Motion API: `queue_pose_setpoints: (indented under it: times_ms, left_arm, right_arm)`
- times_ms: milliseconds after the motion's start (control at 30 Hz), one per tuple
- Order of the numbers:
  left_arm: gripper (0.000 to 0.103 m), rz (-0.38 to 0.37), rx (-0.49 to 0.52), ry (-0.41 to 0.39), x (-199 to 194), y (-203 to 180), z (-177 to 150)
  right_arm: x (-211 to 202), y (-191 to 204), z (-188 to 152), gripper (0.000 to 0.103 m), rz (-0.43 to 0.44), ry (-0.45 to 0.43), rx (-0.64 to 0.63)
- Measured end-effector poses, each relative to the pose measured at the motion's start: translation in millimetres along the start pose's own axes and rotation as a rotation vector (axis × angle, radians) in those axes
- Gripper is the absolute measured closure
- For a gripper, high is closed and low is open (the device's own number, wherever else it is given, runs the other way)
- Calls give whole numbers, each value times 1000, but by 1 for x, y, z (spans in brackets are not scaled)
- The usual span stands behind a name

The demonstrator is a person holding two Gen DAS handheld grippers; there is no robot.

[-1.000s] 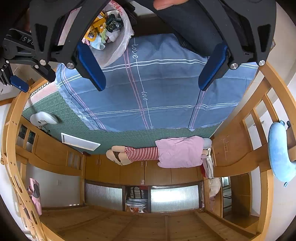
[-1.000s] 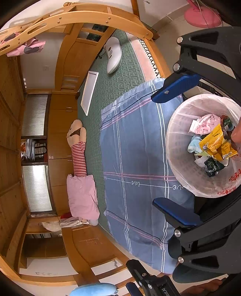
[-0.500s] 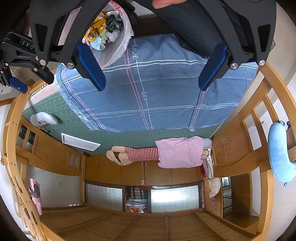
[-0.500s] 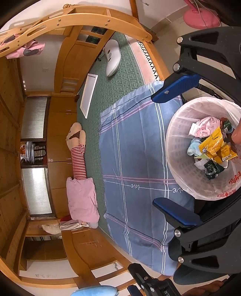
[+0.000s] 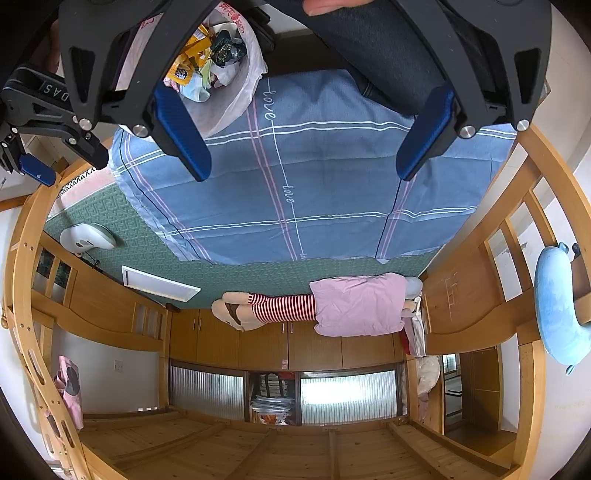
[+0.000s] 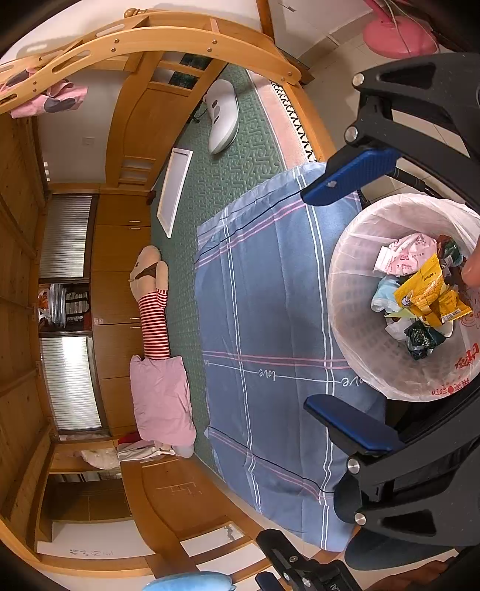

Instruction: Collect trash

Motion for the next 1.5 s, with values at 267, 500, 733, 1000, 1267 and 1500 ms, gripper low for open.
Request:
queue_pose_setpoints:
  times_ms: [267, 500, 733, 1000, 1267, 1500]
  left_arm:
    - [3, -1, 0, 3, 0, 1, -3]
    - [3, -3, -1, 7, 0, 1, -4]
    - [3, -4, 1, 11, 0, 1, -5]
    - [3, -5, 0, 16, 1, 1, -6]
    - [3, -15, -1, 26, 3, 2, -8]
    - [3, -23, 1, 28, 4, 2, -9]
  right_arm:
    - [1, 0, -2, 3, -2, 4, 1]
    - [2, 0, -2, 3, 1, 5, 1]
    - [2, 0, -3, 3, 0, 6, 1]
    - [5, 1, -5, 3, 2, 12, 1]
    - [8, -1, -5, 3, 8, 18, 2]
    - [11, -3, -6, 3, 8, 24, 3]
Point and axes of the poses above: each gripper's, at about its wrist camera, not at the fingertips, and x roughly the way its jaws point, y to its left, z to its top, the point moved 3 cm from there along x, roughly the way its jaws point, and after that the axes turned 9 degrees about -x, right-handed, at the moved point
